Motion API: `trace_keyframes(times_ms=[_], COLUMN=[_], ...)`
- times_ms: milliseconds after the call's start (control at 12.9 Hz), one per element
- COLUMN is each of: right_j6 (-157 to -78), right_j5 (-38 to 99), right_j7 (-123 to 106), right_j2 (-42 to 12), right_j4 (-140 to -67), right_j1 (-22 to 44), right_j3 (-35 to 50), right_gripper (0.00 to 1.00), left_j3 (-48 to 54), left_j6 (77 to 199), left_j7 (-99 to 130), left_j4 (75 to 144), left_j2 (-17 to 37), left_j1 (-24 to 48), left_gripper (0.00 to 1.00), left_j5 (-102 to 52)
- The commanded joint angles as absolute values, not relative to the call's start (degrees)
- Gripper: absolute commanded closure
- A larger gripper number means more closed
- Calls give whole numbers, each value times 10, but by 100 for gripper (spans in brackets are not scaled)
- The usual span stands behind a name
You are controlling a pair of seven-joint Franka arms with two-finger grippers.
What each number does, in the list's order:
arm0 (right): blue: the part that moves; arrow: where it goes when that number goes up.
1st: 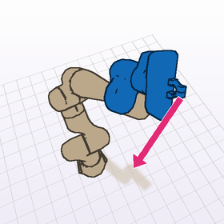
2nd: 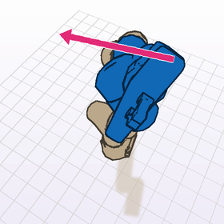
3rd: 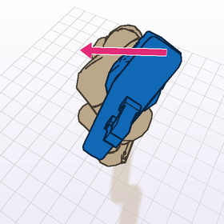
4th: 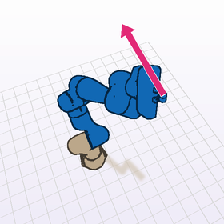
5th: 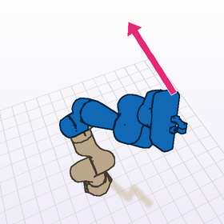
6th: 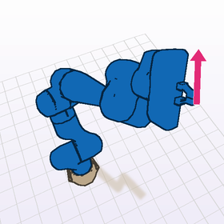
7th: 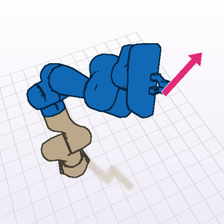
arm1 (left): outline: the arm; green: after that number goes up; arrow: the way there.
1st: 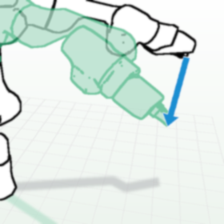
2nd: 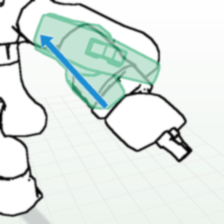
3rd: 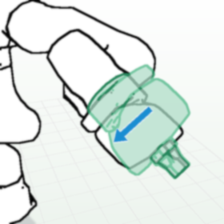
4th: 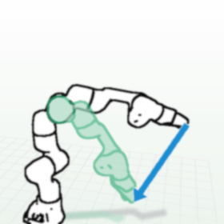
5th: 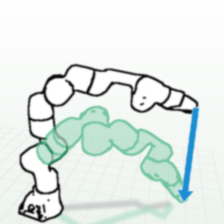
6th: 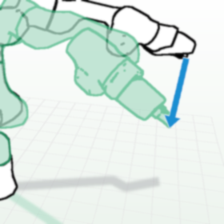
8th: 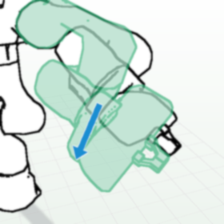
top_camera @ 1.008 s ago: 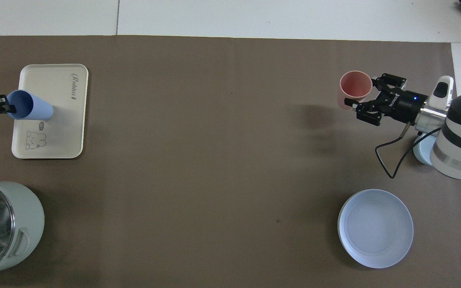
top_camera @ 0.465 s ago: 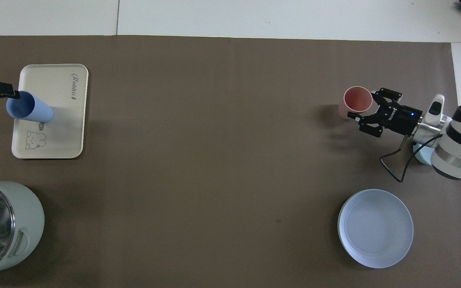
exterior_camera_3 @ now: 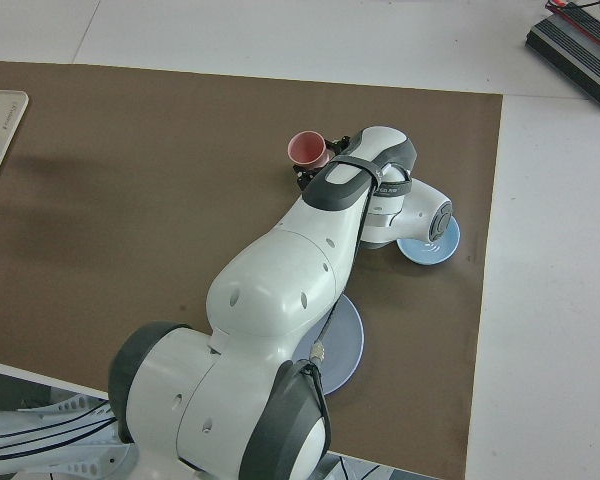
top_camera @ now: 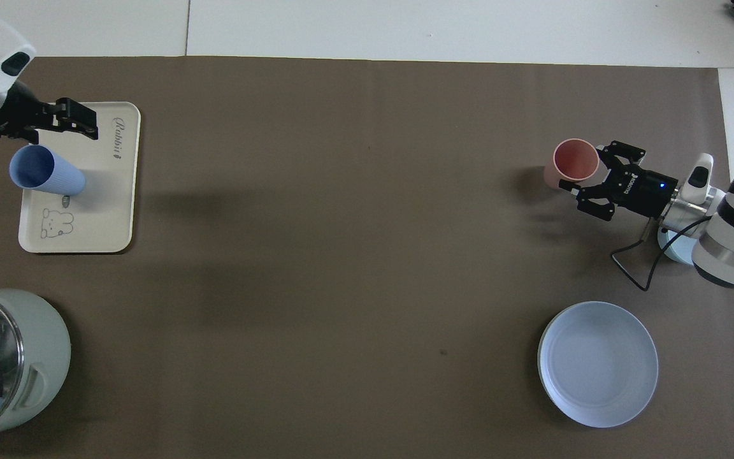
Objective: Place cup on tray
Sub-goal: 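Open the left gripper to release the blue cup on the tray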
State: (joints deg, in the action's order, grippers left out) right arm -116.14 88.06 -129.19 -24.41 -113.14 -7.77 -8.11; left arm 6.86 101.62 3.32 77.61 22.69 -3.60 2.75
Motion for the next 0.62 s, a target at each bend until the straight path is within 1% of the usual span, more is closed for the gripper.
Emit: trace_keyframes(times_ms=[0,78,155,233,310,388,543], right_j6=[-1149,-1150,-1154,-1157,-1159,-1161,-1162], right_j5=[895,895,895,895,896,896,895], right_j7=[-1316,-1317,-1324,-1332,-1340,-1341,-1337], right_j2=[-252,-252,-253,-253,-253,-253,-253], right_j4=[-1127,-1127,-1128,-1129,-1129,-1129,-1127], right_j1=[-89,-89,-89,-89,-88,-89,-88], right_j3=[-76,-76,-76,-76,-76,-76,-76], right_gripper=[100,100,77,47,29,1,0], left_j3=[55,58,63,66,66,66,65], left_j6=[927,907,904,902,909,911,911], left_j7=[50,54,54,54,55,49,45], left_j4=[729,729,733,744,779,820,886], left_j2=[229,210,190,167,134,96,36], left_j1=[10,13,13,13,12,6,4], left_gripper=[0,1,1,1,1,0,0], left_j5=[44,48,50,48,48,46,44])
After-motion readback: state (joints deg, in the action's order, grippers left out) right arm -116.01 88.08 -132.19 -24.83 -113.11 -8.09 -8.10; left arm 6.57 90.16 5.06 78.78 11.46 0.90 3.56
